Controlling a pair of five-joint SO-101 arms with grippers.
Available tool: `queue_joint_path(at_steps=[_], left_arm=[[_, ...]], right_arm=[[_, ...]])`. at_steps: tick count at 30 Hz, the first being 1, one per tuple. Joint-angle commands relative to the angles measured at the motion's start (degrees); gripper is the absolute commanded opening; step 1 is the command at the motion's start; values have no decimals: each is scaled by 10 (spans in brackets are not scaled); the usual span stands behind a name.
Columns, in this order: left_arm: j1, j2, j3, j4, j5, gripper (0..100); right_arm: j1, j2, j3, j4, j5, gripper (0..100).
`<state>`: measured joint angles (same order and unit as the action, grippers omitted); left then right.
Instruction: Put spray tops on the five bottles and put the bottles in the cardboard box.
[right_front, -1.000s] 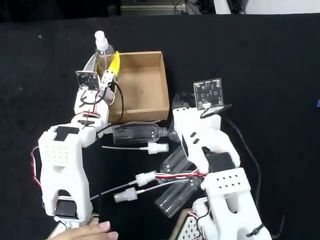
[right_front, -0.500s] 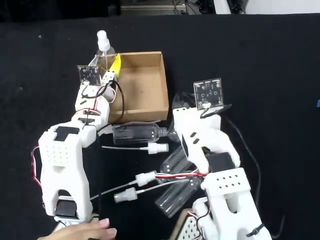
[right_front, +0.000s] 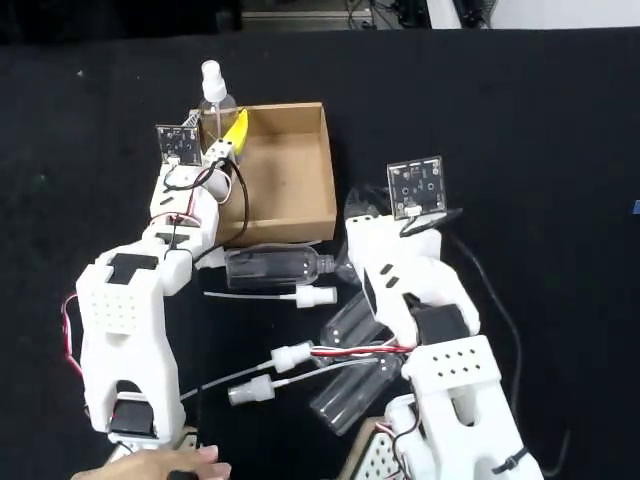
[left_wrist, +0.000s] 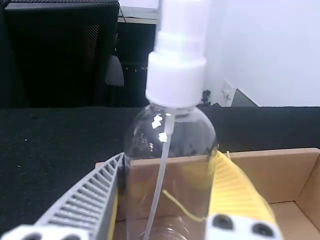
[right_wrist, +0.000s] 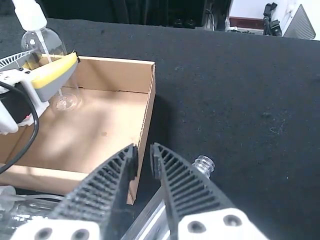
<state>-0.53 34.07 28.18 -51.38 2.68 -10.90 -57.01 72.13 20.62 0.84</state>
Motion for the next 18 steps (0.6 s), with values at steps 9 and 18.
queue_joint_path(at_steps=[9, 18], left_arm=[[-7, -14, -18, 7, 1, 292], [-6, -17, -22, 5, -28, 292]], right_arm=[[14, -26, -3, -18, 3, 36], [14, -26, -4, -18, 3, 36]])
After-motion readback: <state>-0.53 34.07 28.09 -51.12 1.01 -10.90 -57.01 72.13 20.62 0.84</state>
